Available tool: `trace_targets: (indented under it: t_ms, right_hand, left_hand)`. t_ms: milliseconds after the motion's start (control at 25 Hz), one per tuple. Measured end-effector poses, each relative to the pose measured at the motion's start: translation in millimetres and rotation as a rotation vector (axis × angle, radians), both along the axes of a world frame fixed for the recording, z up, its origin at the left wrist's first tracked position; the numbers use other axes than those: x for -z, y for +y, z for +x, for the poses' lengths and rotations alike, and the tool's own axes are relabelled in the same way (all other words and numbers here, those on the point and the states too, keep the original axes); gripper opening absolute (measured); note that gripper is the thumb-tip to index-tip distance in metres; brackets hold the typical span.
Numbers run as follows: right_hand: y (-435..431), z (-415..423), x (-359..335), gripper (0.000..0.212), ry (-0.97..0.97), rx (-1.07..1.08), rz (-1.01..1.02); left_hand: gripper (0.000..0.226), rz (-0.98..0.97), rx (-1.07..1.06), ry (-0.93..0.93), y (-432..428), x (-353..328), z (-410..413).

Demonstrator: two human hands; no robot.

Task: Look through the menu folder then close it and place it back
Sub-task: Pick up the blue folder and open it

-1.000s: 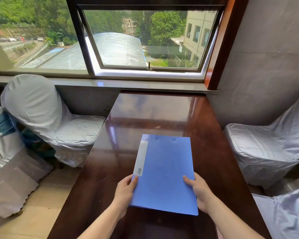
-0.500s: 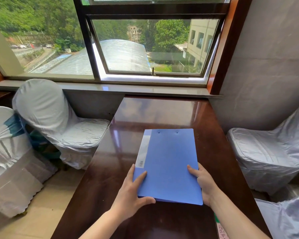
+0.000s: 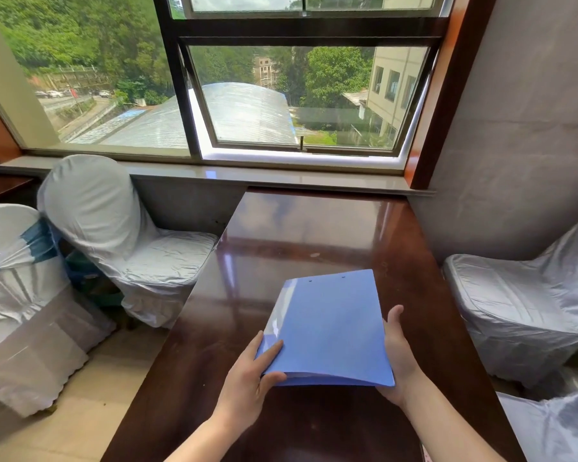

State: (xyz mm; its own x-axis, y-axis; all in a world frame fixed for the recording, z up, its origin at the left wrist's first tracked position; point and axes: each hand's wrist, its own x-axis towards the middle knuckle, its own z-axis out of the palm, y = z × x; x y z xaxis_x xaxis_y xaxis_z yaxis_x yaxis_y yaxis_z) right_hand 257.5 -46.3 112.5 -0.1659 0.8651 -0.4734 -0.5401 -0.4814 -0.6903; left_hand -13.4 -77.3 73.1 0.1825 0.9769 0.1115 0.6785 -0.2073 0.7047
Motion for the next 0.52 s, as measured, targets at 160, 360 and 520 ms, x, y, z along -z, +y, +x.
trace_targets:
  t_ms: [160, 360, 520]
  right_hand:
    - [-4.7, -1.4, -2.7, 0.094, 0.117, 0.014, 0.011]
    - [-7.7, -4.4, -20.1, 0.073, 0.242, -0.019, 0.062]
    - [-11.4, 1.5, -22.7, 0.054, 0.185, -0.101, 0.01]
  left_hand:
    - [0.065, 0.059, -0.033, -0.056, -10.1, -10.5, 3.2]
    - [0.06, 0.094, -0.06, -0.13, -13.5, -18.2, 5.2]
    - [0.045, 0.135, -0.089, -0.197, -11.6, -17.8, -0.7]
